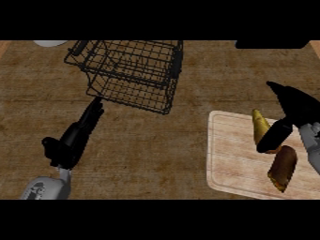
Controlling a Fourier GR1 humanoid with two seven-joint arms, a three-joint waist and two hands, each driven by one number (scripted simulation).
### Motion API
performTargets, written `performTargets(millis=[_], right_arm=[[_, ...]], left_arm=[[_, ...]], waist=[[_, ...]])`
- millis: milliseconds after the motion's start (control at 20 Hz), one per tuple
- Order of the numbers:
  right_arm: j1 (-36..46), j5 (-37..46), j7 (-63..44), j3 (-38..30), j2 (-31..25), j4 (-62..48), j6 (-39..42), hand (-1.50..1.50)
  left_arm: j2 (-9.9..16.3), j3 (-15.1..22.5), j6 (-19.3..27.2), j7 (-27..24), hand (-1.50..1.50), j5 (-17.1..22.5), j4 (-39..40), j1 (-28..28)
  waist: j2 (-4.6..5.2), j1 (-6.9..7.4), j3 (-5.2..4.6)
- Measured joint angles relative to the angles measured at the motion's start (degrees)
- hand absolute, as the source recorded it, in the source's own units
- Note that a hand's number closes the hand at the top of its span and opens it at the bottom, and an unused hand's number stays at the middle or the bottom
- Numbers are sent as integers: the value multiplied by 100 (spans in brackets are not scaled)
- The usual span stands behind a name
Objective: Pick the pear from the cutting board and place it in the tiered basket
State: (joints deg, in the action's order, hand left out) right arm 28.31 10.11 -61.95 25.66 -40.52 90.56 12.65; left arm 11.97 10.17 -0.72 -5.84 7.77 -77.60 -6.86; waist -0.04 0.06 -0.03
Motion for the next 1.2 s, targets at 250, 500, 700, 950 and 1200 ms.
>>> performTargets(millis=[250, 500, 700, 950, 1200], right_arm=[[-256, 321, 171, -175, 172, -215, -7, -150], [-430, 643, 192, -297, 470, -451, -43, -150], [-660, 895, 369, -483, 642, -642, -32, -150], [-967, 1131, 520, -733, 793, -569, 103, -150], [-1005, 1486, 873, -1002, 1104, -938, 213, -150]], left_arm=[[-47, -80, -25, 108, 0, -49, -38, -62], [-125, -86, -37, 81, 0, -140, -106, 77], [-83, -206, -180, 55, 0, -155, -88, 81], [-206, -256, -204, 78, 0, -282, -42, 42], [-242, -406, -317, -25, 0, -380, 87, 17]], waist=[[1, -1, 1], [1, 6, 2], [2, 2, 2], [2, -6, 2], [4, 4, 2]])
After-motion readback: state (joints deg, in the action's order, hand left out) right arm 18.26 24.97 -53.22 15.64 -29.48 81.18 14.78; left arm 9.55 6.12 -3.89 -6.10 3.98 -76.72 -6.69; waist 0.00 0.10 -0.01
